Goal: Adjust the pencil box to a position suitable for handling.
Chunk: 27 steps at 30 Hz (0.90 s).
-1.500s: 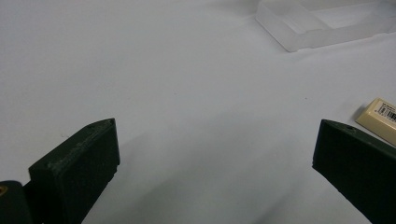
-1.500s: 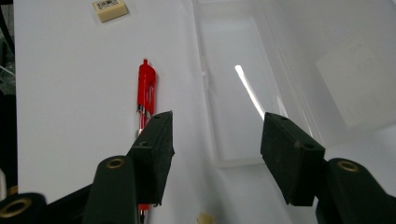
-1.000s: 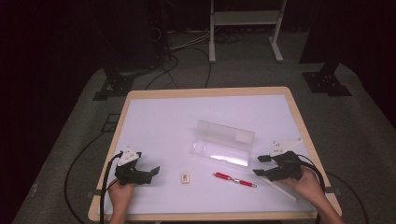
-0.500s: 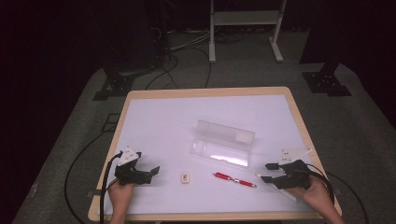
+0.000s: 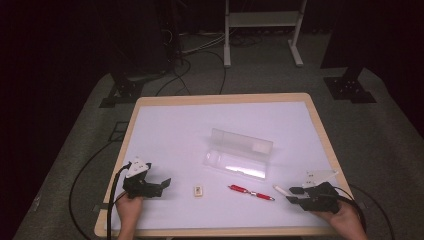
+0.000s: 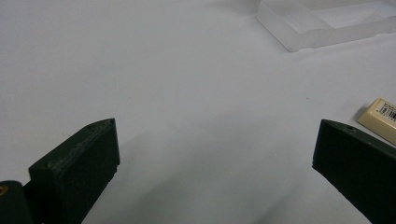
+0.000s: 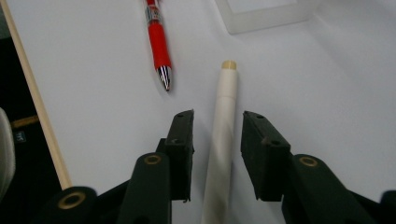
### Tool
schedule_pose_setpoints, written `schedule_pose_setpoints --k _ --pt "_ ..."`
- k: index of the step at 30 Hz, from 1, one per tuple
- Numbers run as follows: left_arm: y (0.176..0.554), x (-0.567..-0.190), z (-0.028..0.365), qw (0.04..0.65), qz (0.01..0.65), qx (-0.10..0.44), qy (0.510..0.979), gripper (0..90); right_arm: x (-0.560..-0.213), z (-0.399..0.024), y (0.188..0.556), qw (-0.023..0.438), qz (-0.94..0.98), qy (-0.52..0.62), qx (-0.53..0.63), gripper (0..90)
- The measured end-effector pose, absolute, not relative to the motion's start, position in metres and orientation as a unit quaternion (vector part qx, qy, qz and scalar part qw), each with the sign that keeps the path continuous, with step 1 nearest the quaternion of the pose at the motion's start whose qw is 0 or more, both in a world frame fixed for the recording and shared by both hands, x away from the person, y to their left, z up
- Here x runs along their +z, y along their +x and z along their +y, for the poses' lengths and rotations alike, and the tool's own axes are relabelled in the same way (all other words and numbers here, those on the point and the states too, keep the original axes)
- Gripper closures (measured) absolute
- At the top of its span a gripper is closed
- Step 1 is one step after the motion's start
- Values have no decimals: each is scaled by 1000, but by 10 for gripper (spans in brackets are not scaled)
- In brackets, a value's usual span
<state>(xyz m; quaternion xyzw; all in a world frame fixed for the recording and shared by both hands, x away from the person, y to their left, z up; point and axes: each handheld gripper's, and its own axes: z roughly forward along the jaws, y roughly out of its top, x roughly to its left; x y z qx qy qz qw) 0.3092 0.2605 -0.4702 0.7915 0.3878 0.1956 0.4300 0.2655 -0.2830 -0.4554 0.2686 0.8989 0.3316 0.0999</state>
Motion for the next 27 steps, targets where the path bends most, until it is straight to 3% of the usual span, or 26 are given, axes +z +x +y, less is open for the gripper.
schedule_pose_setpoints --k 8,20,27 --pt "309 -470 260 430 389 196 791 1 -461 -287 261 111 902 274 315 758" --pt "309 -470 260 430 387 197 792 1 -463 -288 259 127 899 279 312 779" --pt "309 -470 260 430 387 196 792 1 -446 -291 265 118 891 276 340 779"
